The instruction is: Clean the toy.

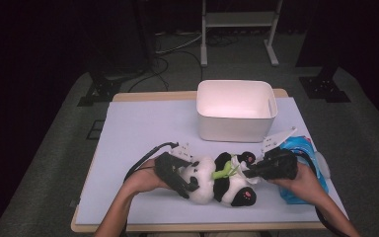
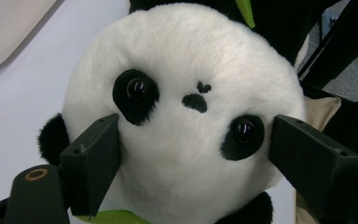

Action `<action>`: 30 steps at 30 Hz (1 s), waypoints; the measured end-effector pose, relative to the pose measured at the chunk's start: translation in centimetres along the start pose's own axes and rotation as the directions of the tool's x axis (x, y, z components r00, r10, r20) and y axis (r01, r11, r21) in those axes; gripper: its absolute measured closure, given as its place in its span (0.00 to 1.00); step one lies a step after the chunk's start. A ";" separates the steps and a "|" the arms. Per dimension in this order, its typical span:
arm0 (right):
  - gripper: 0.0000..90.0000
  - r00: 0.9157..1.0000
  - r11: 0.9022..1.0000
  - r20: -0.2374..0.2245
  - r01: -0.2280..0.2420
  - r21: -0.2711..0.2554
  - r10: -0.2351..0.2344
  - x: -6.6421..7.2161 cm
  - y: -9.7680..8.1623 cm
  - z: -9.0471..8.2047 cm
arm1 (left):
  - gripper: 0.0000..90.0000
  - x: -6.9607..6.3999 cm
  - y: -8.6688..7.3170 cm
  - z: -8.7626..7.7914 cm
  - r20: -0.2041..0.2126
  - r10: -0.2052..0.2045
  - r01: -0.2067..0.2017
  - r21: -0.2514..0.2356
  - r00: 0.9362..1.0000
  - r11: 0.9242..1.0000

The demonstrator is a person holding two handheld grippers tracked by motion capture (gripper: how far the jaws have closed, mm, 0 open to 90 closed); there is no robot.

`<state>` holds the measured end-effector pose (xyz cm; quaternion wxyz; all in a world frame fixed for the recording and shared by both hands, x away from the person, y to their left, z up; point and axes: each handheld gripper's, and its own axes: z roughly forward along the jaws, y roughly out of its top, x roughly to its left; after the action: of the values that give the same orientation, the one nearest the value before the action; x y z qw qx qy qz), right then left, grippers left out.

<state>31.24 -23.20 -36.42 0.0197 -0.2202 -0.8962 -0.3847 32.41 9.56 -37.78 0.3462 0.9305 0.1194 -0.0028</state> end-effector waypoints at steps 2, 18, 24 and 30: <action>0.91 1.000 1.000 -0.010 -0.012 -0.003 0.012 0.1 -0.5 -0.1 | 0.19 0.1 0.0 0.0 0.002 -0.001 0.001 0.001 1.000 1.000; 0.90 0.997 0.999 -0.070 0.026 -0.038 -0.028 2.1 0.7 -0.3 | 0.19 0.4 0.1 0.0 0.005 -0.015 0.015 0.001 1.000 1.000; 0.90 0.994 0.998 -0.093 0.062 -0.023 -0.064 2.8 2.2 0.9 | 0.19 0.5 0.1 0.0 0.008 -0.017 0.017 0.001 1.000 1.000; 0.90 0.988 0.994 -0.109 0.112 0.005 -0.111 3.6 3.8 2.4 | 0.19 0.6 0.1 0.0 0.008 -0.019 0.019 0.002 1.000 1.000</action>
<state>29.86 -17.84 -34.79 0.0479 -0.1485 -0.9068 -0.3916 33.00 9.57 -37.78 0.3458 0.9296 0.1271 -0.0099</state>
